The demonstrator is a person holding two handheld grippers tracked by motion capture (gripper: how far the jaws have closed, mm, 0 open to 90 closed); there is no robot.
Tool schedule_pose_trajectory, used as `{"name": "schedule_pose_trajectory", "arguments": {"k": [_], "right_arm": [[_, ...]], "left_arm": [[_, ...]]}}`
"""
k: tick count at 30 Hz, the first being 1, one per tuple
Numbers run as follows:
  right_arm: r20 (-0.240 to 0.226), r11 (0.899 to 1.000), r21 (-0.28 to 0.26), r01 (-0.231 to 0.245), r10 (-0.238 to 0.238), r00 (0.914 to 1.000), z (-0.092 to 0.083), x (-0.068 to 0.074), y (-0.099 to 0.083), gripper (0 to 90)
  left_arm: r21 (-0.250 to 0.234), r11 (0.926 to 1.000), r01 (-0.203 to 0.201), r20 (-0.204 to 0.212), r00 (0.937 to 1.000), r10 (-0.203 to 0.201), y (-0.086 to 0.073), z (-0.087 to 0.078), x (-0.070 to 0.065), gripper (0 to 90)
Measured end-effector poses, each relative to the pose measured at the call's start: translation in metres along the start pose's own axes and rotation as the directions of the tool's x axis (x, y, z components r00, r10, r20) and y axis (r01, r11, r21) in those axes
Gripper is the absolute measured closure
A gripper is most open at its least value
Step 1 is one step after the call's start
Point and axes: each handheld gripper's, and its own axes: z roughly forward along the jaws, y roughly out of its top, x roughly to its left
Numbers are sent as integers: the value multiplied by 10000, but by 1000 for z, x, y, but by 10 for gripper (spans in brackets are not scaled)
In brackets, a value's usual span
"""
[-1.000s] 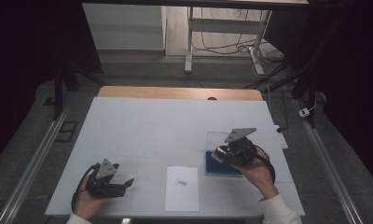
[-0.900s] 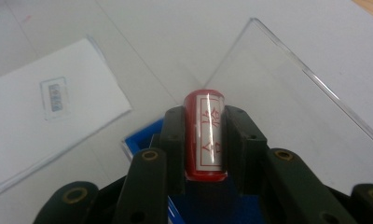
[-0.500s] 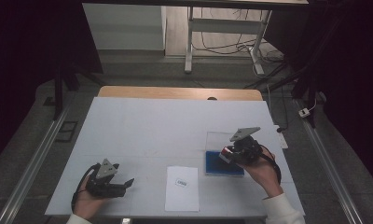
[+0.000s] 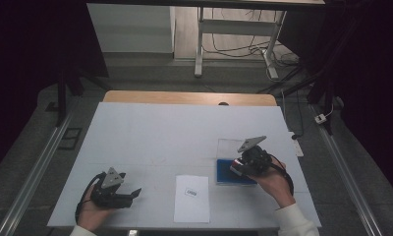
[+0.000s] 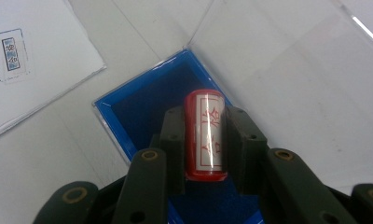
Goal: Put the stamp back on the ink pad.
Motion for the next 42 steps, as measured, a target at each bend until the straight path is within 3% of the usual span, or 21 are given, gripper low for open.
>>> {"name": "schedule_pose_trajectory", "arguments": {"k": [8, 12, 17, 21, 29, 32, 35, 42], "right_arm": [[-39, 10000, 48, 74, -74, 10000, 3, 1, -1, 691], [-294, 9998, -176, -18, 13, 9996, 2, 1, -1, 537], [-396, 9943, -1017, -334, 295, 9988, -7, 1, -1, 422], [-124, 9856, -1639, -427, 412, 9991, -16, 0, -7, 364], [279, 9686, -2385, -703, 792, 9965, -22, 5, -27, 328], [517, 9676, -2459, -575, 723, 9960, -25, 7, -36, 324], [516, 9572, -2806, -708, 887, 9947, -31, 9, -48, 325], [520, 9456, -3126, -900, 1117, 9924, -40, 10, -82, 327]], "left_arm": [[-9, 10000, 2, -9, 10000, -2, 0, 0, 0, 199], [-1, 10000, -14, 3, 10000, 14, 1, 0, 0, 199], [-76, 9999, 117, 73, 9999, -117, 2, 0, 2, 198], [-138, 9998, 159, 136, 9998, -157, 2, 0, 1, 195], [-425, 9972, 607, 412, 9974, -590, 2, -3, 4, 185], [-440, 9972, 603, 459, 9972, -583, 3, -3, 4, 184], [-437, 9972, 608, 492, 9971, -587, 1, -3, 4, 184], [-437, 9971, 618, 437, 9972, -599, 0, -5, 4, 184]]}}
